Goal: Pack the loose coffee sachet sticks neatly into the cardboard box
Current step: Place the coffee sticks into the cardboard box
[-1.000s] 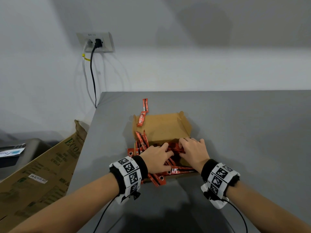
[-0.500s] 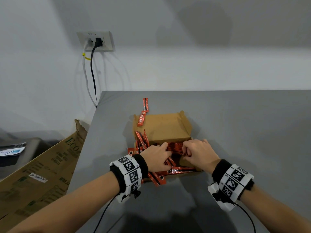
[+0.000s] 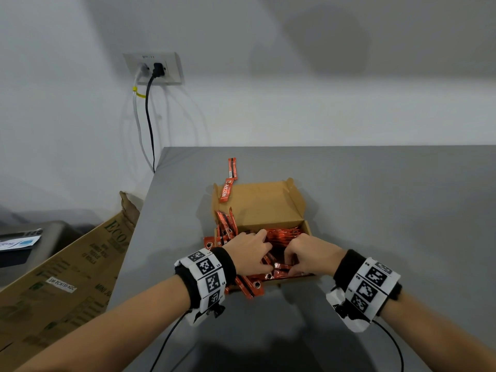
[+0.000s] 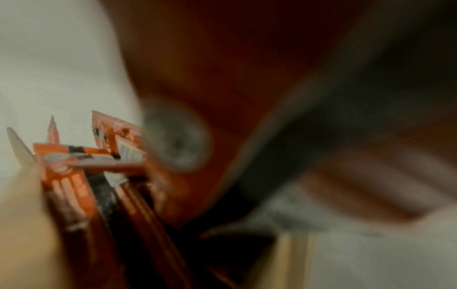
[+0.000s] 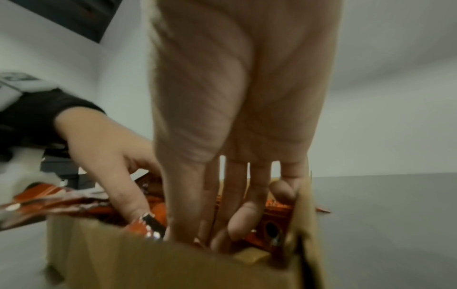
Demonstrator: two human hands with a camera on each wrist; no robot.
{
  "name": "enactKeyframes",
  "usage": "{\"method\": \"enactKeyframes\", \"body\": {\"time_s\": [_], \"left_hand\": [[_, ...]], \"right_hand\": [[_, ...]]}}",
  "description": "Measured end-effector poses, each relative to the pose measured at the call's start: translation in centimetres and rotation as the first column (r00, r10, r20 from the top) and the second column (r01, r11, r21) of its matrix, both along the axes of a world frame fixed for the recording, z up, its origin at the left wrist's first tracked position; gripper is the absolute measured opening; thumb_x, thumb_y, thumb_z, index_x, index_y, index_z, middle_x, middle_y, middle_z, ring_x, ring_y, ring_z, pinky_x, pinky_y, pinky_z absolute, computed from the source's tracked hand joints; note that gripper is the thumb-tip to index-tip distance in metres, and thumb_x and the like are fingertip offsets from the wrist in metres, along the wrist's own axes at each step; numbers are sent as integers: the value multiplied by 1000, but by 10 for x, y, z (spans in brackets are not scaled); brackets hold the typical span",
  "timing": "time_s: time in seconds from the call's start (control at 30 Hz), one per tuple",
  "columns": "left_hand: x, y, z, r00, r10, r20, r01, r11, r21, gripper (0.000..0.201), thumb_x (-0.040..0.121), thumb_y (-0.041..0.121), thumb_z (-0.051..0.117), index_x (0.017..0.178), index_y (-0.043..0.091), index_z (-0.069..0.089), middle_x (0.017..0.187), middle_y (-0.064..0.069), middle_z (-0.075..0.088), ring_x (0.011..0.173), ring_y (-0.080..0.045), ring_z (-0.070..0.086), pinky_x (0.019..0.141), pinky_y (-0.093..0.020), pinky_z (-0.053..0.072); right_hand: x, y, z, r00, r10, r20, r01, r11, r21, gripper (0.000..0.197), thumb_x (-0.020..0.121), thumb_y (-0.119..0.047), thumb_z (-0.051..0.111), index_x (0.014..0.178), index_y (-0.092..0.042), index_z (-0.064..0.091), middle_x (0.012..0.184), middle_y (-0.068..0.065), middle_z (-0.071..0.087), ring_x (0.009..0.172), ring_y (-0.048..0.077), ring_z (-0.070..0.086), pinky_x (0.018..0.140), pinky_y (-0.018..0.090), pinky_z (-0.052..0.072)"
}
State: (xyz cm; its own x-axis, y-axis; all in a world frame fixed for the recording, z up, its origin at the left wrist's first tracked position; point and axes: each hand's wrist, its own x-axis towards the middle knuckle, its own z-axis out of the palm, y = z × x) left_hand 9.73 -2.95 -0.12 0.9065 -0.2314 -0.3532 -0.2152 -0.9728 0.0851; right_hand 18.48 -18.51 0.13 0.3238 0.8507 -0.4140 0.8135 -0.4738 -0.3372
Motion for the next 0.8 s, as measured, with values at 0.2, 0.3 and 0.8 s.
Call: {"method": "enactKeyframes", "body": {"time_s": [0.2, 0.3, 0.8], "left_hand": [[0, 1, -1, 1000, 0, -7, -1, 1000, -13, 54, 92, 48, 46, 128, 9, 48, 119, -10, 43, 98, -25, 53, 84, -34, 43], [2, 2, 0, 1000, -7, -20, 6, 1000, -27, 55, 91, 48, 47, 128, 8, 48, 118, -10, 44, 95, -24, 54, 84, -34, 45], [1, 2, 2, 999, 0, -33, -1, 999, -43, 59, 91, 48, 48, 136, 10, 43, 120, -11, 42, 95, -23, 54, 81, -32, 45]], "right_hand": [[8, -12, 9, 955, -232, -182, 273, 931, 242, 17, 84, -21, 67, 74, -24, 54, 65, -13, 57, 57, 2, 56, 61, 18, 48], [4, -13, 7, 945, -277, -175, 324, 868, 377, 17, 90, -21, 58, 79, -24, 45, 64, -5, 61, 53, 6, 59, 52, 22, 48], [4, -7, -1, 904, -355, -238, 427, 772, 471, 35, 81, -9, 68, 94, -21, 38, 83, -7, 60, 79, -1, 58, 69, 12, 48]]}}
